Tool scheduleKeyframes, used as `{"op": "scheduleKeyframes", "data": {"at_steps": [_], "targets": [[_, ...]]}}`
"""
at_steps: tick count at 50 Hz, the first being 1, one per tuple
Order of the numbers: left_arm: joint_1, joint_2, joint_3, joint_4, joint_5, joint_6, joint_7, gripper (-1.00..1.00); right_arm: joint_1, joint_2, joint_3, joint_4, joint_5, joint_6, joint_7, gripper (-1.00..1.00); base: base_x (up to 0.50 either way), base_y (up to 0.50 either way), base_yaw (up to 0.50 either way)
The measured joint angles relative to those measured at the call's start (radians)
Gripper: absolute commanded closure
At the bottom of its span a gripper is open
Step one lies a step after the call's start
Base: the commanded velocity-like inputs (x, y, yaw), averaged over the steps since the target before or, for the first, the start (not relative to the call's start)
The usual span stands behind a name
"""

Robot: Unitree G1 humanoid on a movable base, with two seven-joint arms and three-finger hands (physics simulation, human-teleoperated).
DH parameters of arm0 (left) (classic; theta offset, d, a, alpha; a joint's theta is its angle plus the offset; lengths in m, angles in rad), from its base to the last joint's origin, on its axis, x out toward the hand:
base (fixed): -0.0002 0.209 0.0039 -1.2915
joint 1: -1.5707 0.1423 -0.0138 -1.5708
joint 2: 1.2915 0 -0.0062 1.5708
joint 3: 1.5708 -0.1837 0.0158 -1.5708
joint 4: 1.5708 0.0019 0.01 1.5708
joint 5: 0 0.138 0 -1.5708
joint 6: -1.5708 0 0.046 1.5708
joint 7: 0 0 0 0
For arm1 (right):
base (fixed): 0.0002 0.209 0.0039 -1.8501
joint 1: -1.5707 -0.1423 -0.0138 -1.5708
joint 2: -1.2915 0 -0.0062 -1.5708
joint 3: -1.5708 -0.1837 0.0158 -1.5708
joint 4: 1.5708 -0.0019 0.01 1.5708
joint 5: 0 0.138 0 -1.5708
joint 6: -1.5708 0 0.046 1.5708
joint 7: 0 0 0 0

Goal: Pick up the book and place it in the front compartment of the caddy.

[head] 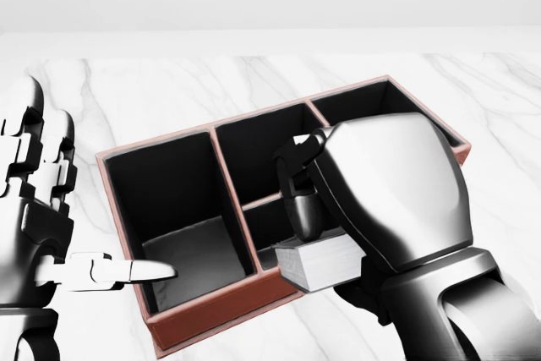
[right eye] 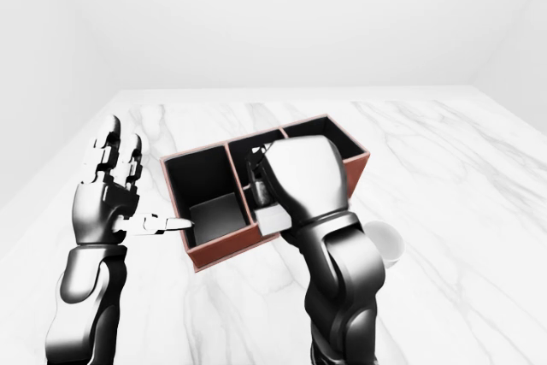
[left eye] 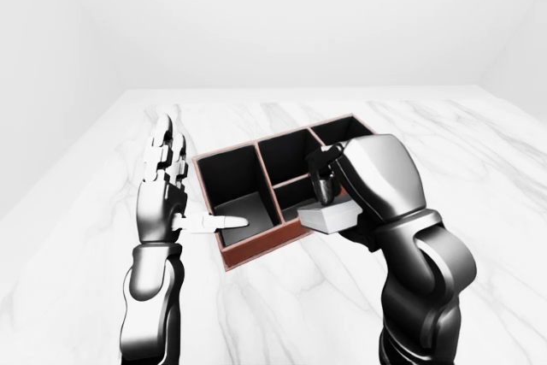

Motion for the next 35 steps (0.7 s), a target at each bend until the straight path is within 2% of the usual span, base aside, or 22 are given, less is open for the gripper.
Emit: {"op": "scheduleKeyframes", "data": {"at_steps": [35], "targets": [[-0.001, 0.001, 0.000, 0.006, 0.000, 0.000, 0.000, -1.00, -0.216, 0.008, -0.027, 0.201, -0.008, 0.000, 0.000, 1.00, 0.00, 0.00, 0.00]]}}
